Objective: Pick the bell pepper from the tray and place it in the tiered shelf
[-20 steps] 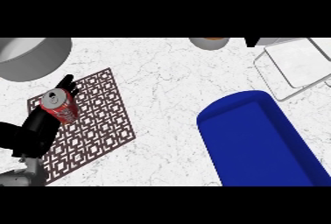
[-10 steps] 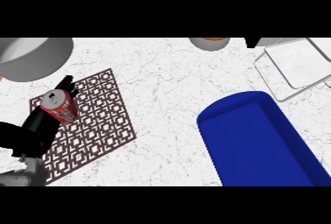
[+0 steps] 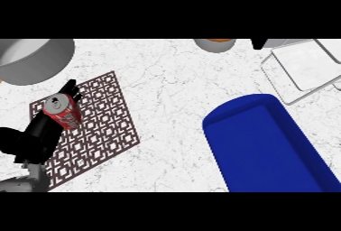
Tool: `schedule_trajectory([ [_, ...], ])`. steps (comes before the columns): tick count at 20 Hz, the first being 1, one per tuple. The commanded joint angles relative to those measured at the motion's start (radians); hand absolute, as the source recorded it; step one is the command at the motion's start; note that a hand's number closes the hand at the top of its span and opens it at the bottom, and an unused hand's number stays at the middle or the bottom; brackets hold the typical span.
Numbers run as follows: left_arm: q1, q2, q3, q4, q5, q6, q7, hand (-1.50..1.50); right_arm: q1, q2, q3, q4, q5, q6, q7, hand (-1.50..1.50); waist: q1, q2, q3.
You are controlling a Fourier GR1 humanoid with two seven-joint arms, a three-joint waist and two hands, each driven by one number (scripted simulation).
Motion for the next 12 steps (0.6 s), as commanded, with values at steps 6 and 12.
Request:
schedule_trajectory([
  [6,0.016,-0.007,-0.008,-0.039,-0.018,-0.014,0.027,0.00,-0.017,-0.002,0.038,0.165,0.065,0.055,-0.095,1.50,-0.009,-0.004,0.000],
  [12,0.013,-0.013,0.009,-0.028,-0.012,-0.013,0.013,0.00,0.005,-0.023,-0.064,0.257,0.089,-0.124,0.009,1.50,-0.006,-0.001,0.001],
])
